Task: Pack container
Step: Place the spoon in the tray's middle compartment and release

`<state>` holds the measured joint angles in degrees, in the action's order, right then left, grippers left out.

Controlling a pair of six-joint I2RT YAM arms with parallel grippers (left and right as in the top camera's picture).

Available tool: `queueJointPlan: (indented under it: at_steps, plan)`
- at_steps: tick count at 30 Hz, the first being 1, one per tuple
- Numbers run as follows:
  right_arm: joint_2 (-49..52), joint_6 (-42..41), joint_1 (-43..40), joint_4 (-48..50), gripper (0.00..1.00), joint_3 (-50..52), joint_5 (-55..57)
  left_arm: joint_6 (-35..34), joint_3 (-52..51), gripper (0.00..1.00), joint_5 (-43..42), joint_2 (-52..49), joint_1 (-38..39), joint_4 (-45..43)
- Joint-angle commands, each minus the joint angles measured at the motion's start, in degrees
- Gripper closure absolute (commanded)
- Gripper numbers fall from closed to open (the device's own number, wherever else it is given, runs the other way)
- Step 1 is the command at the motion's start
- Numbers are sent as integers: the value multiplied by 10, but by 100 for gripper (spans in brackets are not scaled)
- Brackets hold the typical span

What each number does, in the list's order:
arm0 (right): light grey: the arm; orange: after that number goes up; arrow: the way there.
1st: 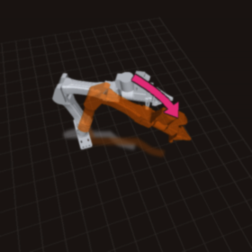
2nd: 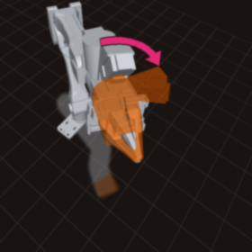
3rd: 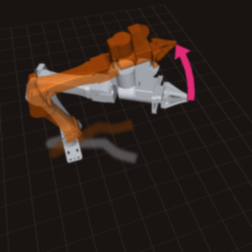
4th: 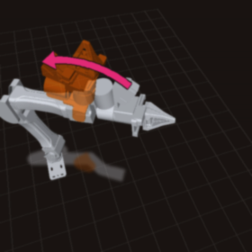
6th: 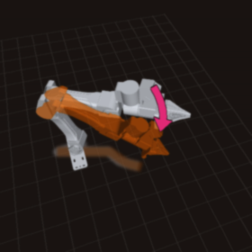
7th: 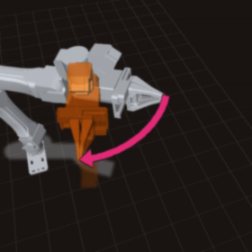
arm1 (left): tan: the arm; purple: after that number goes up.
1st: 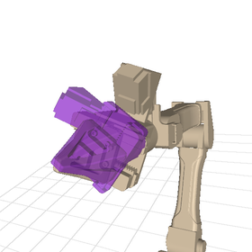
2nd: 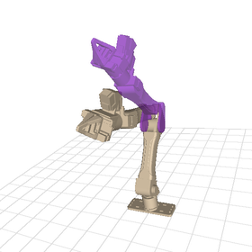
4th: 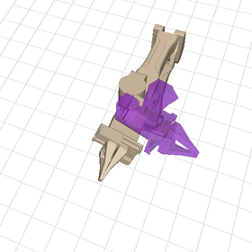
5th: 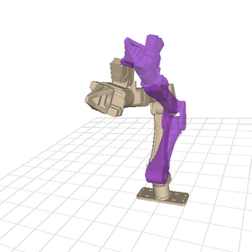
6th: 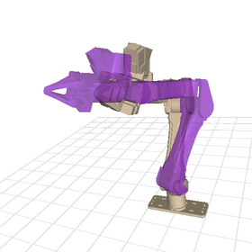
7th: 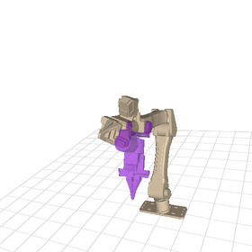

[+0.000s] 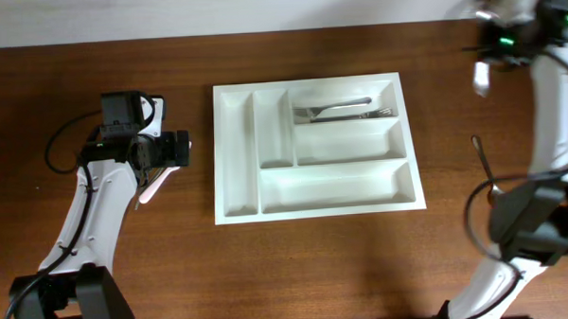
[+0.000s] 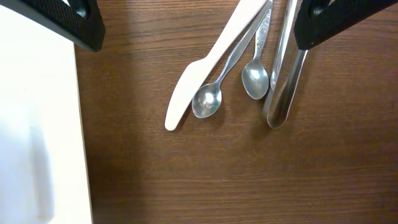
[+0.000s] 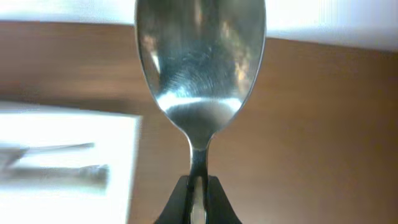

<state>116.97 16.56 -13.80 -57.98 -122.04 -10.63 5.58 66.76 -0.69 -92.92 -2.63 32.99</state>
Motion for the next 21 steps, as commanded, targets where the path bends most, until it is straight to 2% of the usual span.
queueJointPlan:
  at_steps: [1, 5, 7, 9, 14, 21]
  plan:
    - [8, 250, 106, -57, 96, 3, -19, 5, 11, 1, -4, -6, 2, -1]
    - [28, 488, 190, -147, 96, 5, -18, 5, 11, 1, -5, -6, 2, -1]
    - [38, 584, 220, -185, 96, 9, -18, 5, 11, 1, -4, -6, 2, -1]
    - [50, 638, 244, -212, 96, 13, -17, 5, 11, 1, -5, -6, 2, -1]
    - [85, 645, 273, -213, 96, 22, -14, 5, 11, 1, -5, -6, 2, -1]
    - [140, 645, 273, -207, 96, 23, -27, 5, 11, 1, -5, -6, 2, -1]
